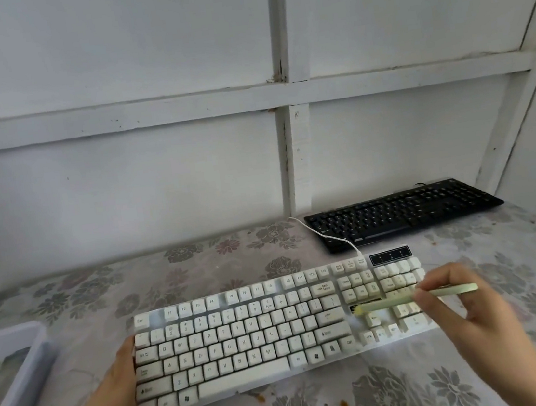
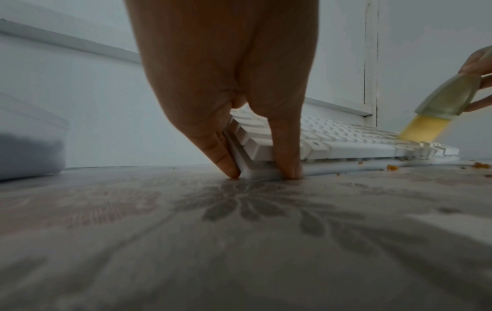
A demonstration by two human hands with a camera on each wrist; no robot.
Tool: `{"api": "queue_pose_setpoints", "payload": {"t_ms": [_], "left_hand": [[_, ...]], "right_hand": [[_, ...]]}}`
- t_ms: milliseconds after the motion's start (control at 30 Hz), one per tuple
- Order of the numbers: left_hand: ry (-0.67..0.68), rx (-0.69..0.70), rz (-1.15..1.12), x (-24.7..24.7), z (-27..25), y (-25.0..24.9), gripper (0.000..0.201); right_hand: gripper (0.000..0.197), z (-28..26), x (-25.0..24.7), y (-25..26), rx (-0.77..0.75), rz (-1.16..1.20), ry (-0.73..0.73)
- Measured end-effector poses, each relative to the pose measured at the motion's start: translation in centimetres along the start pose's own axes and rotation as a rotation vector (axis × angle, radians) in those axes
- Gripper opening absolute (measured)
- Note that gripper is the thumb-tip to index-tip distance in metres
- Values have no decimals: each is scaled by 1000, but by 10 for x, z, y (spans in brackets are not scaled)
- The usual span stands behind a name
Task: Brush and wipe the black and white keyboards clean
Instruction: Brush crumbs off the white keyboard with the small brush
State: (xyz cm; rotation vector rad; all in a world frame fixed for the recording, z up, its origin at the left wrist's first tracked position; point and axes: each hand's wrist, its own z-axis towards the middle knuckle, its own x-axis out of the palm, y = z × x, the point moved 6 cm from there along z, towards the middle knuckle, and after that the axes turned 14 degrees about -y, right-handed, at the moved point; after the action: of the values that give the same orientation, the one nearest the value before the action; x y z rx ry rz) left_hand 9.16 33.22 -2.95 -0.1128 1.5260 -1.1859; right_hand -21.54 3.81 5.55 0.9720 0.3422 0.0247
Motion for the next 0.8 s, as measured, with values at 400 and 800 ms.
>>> {"api": "queue_pose_setpoints", "payload": {"t_ms": [400,800], "left_hand": [[-17,15,18,-1,0,-10,110],[15,-48,46,-1,-1,-9,104]], "right_hand": [[21,26,-30,-24,34,-59,-38],[10,24,-35,18,-149,-144,-179]]}}
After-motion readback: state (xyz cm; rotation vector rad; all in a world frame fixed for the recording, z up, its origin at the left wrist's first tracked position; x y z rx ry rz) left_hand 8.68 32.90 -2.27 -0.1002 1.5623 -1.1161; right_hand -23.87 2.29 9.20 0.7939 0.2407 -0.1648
